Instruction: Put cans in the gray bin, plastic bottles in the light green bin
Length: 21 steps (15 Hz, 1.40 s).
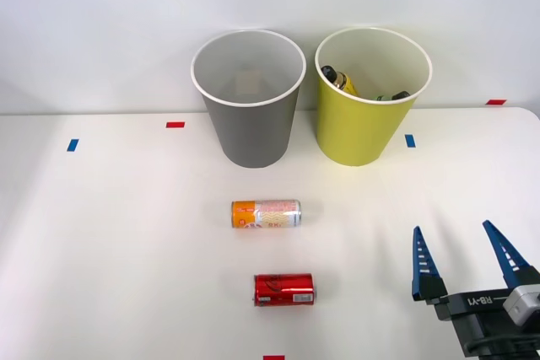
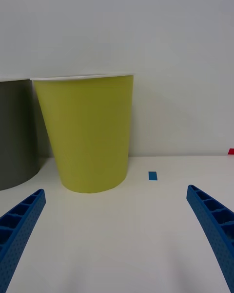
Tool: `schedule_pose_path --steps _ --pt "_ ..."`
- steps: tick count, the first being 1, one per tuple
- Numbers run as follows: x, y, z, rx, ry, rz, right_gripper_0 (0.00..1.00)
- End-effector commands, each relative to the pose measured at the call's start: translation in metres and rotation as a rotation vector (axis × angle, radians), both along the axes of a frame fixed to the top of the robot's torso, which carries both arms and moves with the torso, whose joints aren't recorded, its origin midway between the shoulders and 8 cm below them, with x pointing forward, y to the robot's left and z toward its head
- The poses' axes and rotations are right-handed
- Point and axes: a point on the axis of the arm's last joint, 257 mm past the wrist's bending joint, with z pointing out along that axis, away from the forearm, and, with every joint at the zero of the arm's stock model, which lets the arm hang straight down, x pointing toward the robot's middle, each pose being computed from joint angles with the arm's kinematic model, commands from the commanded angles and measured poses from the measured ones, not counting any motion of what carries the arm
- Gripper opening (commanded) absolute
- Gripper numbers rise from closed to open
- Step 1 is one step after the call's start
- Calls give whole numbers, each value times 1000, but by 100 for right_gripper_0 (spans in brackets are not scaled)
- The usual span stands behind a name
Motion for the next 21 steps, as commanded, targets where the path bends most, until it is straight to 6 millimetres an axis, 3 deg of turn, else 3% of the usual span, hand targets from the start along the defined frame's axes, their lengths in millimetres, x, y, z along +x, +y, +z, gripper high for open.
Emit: schedule_pose_path --steps 1,6,9,13,21 --pt "-4 2 -17 -34 24 7 100" --pt "-16 0 -33 -65 65 1 100" --pt "-20 9 -37 -54 75 24 100" --pt "-32 18 -45 79 115 71 100" --pt "-85 23 -47 107 101 58 100"
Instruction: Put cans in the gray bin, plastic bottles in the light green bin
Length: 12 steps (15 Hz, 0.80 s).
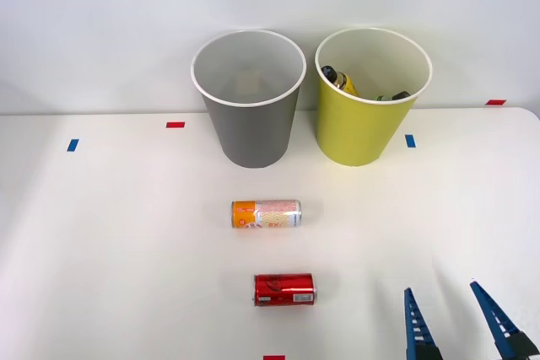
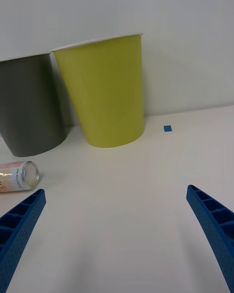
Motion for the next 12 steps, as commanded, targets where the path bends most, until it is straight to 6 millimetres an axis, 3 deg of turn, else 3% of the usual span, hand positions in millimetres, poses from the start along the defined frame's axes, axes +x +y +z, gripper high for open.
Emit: schedule_pose_path --steps 1,7,12 --pt "-20 7 0 -37 -8 14 100" --pt "-49 9 -12 -154 29 23 100" --pt "-50 0 -12 -192 31 1 100"
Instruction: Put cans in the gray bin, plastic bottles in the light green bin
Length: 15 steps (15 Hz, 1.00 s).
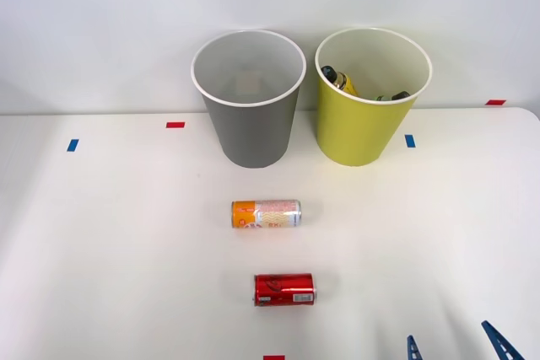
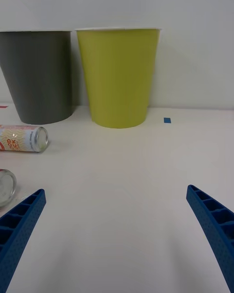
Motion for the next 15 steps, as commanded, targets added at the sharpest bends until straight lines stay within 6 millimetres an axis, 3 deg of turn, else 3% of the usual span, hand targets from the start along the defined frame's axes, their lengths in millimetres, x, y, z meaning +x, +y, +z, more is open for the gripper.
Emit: schedule_pose_path --steps 1,15 --pt "1 -6 0 -32 -2 -9 100" --pt "1 -6 0 -37 -2 -7 100"
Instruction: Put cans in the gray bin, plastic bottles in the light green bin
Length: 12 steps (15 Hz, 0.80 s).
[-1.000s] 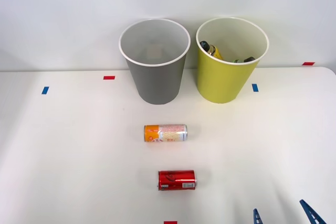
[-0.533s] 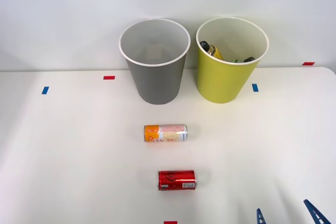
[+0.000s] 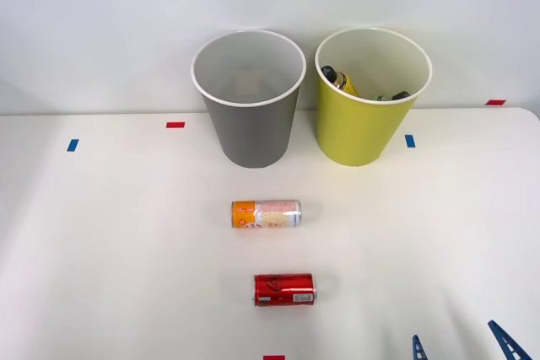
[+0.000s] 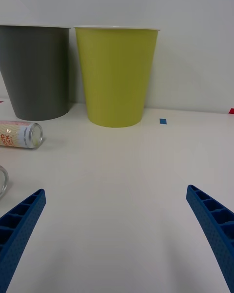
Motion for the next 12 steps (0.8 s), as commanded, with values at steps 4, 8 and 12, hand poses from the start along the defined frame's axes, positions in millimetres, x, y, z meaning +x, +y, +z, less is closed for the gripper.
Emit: schedule_pose_path --steps 4,8,12 --pt "0 0 0 0 0 0 100" --pt "0 0 0 0 0 0 100" --pt "0 0 0 0 0 0 100"
